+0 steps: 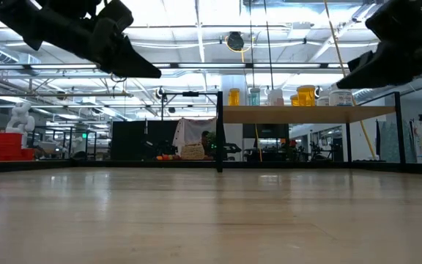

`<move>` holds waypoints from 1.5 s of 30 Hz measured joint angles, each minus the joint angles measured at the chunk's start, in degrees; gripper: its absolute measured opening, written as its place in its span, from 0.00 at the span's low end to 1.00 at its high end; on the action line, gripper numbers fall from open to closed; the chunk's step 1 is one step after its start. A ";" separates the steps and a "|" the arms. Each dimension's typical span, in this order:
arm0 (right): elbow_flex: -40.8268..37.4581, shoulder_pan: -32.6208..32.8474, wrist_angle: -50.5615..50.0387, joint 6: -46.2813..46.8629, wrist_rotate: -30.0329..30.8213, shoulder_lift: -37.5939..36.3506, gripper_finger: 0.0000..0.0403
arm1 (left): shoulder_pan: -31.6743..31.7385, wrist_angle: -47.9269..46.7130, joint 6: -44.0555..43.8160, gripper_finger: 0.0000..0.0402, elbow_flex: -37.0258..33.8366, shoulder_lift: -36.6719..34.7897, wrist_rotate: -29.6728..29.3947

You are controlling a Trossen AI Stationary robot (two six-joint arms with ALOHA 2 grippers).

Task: Pick and place medicine bottles onto shelf by color
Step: Return to Home Position

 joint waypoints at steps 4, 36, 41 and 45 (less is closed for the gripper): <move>-2.81 -0.02 3.17 -1.35 -4.22 -1.30 0.00 | -0.19 0.11 -3.18 0.20 0.00 0.02 0.05; -11.09 -0.72 -3.06 -11.83 -11.92 -32.75 0.00 | -0.23 -0.12 -4.31 0.20 0.00 0.01 0.23; -14.90 -3.16 3.92 -11.98 -14.96 -32.36 0.00 | -0.33 0.01 -4.51 0.20 0.00 -0.13 0.23; -14.97 -5.45 3.29 -11.72 -18.18 -32.63 0.00 | -0.45 0.07 -5.07 0.20 0.00 -0.13 0.22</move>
